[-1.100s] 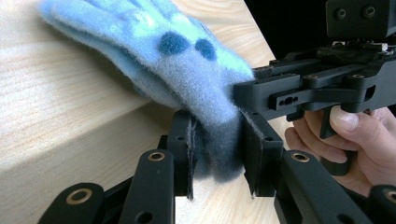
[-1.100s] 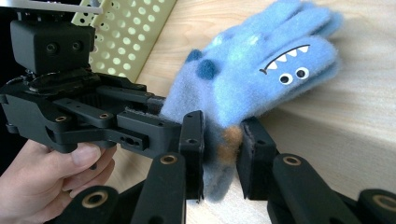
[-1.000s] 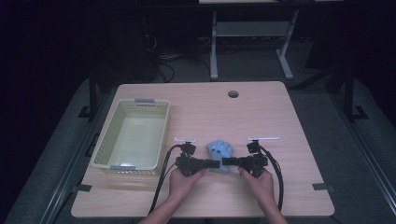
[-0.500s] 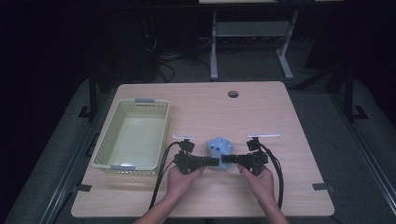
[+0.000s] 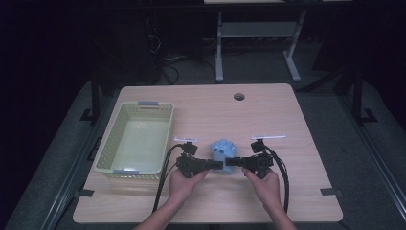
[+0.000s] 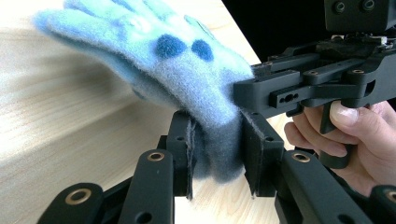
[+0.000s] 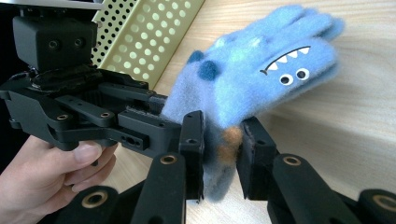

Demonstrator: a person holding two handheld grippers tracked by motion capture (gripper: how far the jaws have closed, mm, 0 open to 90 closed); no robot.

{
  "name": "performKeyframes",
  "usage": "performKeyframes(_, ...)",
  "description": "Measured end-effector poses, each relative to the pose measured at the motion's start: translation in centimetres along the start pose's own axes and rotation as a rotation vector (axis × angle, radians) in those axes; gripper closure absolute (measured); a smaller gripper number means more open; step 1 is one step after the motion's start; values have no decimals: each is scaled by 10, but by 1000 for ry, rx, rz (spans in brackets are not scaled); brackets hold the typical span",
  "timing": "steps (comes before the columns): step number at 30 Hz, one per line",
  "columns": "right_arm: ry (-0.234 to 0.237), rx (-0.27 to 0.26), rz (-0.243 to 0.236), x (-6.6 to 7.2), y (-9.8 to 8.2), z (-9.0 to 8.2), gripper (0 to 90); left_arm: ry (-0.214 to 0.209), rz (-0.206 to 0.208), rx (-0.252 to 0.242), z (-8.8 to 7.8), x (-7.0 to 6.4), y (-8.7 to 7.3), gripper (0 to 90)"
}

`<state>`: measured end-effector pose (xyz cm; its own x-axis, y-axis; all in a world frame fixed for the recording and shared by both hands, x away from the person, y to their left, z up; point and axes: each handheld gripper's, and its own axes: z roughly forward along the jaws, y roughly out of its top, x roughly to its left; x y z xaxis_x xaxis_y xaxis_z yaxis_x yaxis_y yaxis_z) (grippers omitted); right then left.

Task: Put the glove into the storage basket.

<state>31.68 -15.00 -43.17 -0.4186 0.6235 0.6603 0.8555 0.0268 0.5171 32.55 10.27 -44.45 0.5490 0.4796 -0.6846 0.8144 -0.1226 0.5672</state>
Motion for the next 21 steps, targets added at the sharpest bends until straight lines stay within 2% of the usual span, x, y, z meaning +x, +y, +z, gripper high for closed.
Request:
performKeyframes(11, 13, -2, -15, 9, 7, -1, 739, -1, 12, -15, -12, -6, 5, 667)
performKeyframes(17, 11, -10, -44, 18, 12, -6, 738, -7, 17, -29, -18, -12, 8, 666)
performKeyframes(21, 30, -15, -30, 20, 14, -6, 738, -3, 34, -29, -22, -13, 11, 666)
